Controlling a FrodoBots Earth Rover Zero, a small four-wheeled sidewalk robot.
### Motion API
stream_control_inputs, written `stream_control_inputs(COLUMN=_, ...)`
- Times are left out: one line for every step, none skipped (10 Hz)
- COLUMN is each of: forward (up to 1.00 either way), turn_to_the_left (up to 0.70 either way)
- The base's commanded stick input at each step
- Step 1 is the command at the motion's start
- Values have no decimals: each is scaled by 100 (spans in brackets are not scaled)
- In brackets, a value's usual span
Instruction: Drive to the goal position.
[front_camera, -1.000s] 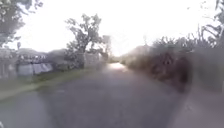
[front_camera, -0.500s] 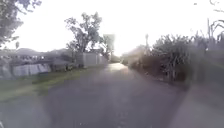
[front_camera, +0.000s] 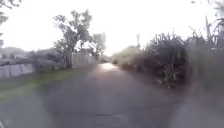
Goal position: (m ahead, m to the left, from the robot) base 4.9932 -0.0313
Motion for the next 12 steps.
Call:
stream_control_inputs(forward=100, turn_to_the_left=0)
stream_control_inputs(forward=100, turn_to_the_left=0)
stream_control_inputs(forward=100, turn_to_the_left=0)
stream_control_inputs(forward=100, turn_to_the_left=0)
stream_control_inputs(forward=100, turn_to_the_left=0)
stream_control_inputs(forward=100, turn_to_the_left=0)
stream_control_inputs(forward=100, turn_to_the_left=0)
stream_control_inputs(forward=100, turn_to_the_left=0)
stream_control_inputs(forward=100, turn_to_the_left=0)
stream_control_inputs(forward=100, turn_to_the_left=0)
stream_control_inputs(forward=100, turn_to_the_left=0)
stream_control_inputs(forward=100, turn_to_the_left=0)
